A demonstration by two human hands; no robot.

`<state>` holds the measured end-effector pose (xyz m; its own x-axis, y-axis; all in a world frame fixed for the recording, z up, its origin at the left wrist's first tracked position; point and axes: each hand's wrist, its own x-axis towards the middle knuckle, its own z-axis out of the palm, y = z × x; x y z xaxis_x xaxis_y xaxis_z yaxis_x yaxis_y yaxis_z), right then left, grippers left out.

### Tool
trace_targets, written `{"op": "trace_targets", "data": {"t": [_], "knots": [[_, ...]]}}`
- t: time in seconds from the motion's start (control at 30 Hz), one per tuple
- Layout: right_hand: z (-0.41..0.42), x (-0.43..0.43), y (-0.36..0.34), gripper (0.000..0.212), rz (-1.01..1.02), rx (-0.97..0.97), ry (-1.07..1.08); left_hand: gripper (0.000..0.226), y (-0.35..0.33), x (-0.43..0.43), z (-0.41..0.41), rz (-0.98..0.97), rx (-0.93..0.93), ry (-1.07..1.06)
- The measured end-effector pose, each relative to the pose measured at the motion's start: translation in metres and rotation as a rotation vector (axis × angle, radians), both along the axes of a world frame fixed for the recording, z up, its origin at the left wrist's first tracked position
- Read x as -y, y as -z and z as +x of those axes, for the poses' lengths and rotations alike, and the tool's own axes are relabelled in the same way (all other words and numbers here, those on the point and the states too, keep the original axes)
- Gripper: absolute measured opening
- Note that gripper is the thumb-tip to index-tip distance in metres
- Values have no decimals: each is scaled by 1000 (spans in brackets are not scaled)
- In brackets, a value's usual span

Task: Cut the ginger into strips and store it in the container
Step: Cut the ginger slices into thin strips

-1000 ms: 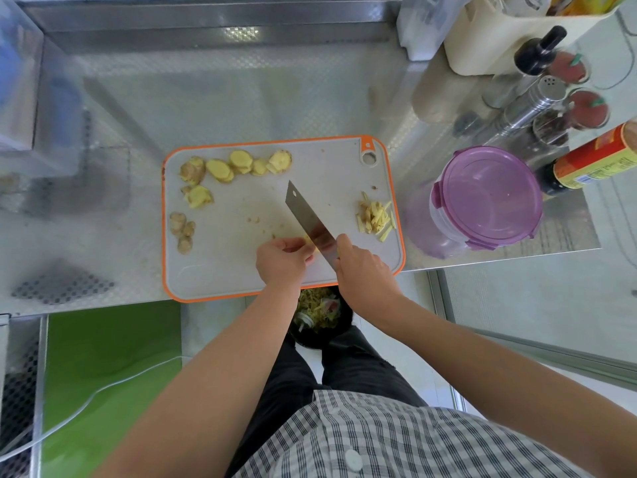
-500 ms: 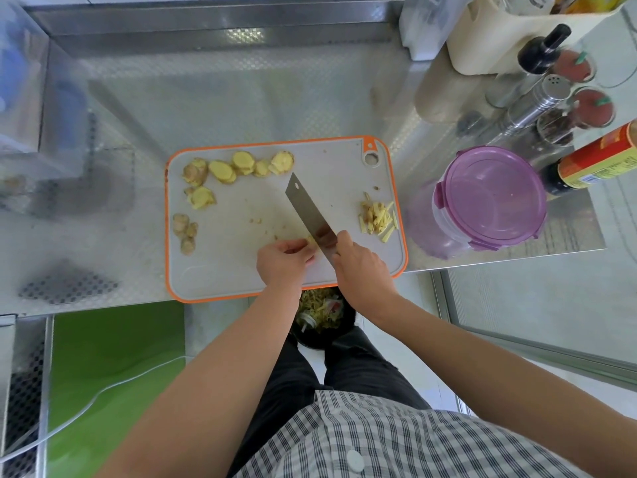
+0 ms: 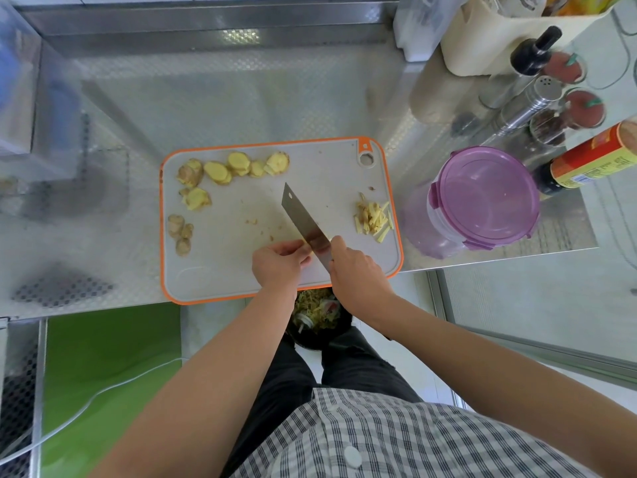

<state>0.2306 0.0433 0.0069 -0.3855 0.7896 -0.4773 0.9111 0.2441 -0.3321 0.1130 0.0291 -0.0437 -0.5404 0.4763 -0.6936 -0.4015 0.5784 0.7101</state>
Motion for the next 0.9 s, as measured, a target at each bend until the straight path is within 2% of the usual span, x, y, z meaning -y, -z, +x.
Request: {"op": "trace_targets", "data": {"t": [0.13,0.23,0.4,0.53,0.7,0.9], "knots": [[-8,1,11,15,30,40,4,10,2,0,-1,11,1,21],[-12,4,16,17,55,42,11,14,4,0,-2,7,-2,25],[-4,1,11,5,29,-32,30,12,4,1,0,19,6,6],[3,1,1,12,37,-101,33,14,1,1,1,27,6,-23],[2,3,-7,12,31,-56,10,9,0,1,3,31,-2,-32],[1,4,-6,16,30,-35,15,21,3,2,4,21,-13,-28]]}}
